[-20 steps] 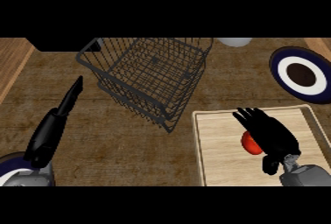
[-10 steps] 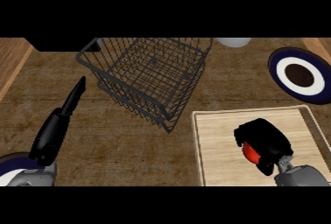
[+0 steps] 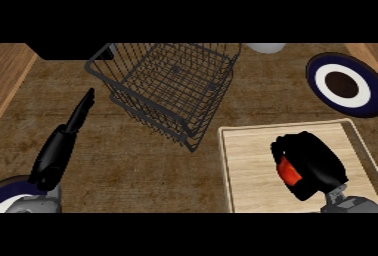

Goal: Pick the tomato from the tray and place it in the tiered basket

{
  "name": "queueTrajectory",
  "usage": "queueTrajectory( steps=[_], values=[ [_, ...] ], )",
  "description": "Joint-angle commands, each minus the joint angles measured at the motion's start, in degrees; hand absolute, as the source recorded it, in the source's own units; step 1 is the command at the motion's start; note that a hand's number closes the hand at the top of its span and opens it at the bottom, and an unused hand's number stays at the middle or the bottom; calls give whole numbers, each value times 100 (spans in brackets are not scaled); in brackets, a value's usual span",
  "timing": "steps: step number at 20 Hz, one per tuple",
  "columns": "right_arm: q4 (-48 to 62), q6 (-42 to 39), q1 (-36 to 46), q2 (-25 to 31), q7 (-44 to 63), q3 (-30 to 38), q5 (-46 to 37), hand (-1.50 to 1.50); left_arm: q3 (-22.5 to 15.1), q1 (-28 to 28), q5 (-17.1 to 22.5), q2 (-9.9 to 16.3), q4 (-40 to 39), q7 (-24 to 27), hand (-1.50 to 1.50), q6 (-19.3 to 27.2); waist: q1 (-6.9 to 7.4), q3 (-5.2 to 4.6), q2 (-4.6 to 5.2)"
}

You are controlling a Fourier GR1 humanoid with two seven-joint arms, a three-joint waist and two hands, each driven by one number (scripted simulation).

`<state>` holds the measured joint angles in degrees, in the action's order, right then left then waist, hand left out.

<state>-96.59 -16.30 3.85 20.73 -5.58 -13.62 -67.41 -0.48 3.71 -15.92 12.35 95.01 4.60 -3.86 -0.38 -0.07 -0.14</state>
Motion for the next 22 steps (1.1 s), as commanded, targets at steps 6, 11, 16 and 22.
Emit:
queueTrajectory(
  steps=[6,11,16,22],
  values=[
    [-422,290,-539,-702,2767,2027,-42,150,116,-198,44,125,225,-119,0,-72,-146,0,-46],
    [-2195,-389,-610,-1183,3330,2264,695,150,94,-275,-43,67,213,-13,0,2,-76,-2,-33],
    [-3347,-1093,-84,-1518,3851,2225,1461,150,22,-160,-7,-45,182,-36,0,-39,-13,1,-19],
    [-4102,-2067,1426,-1369,4960,1991,1652,150,78,104,1,-20,-72,29,0,-127,51,-7,-2]
  ],
)
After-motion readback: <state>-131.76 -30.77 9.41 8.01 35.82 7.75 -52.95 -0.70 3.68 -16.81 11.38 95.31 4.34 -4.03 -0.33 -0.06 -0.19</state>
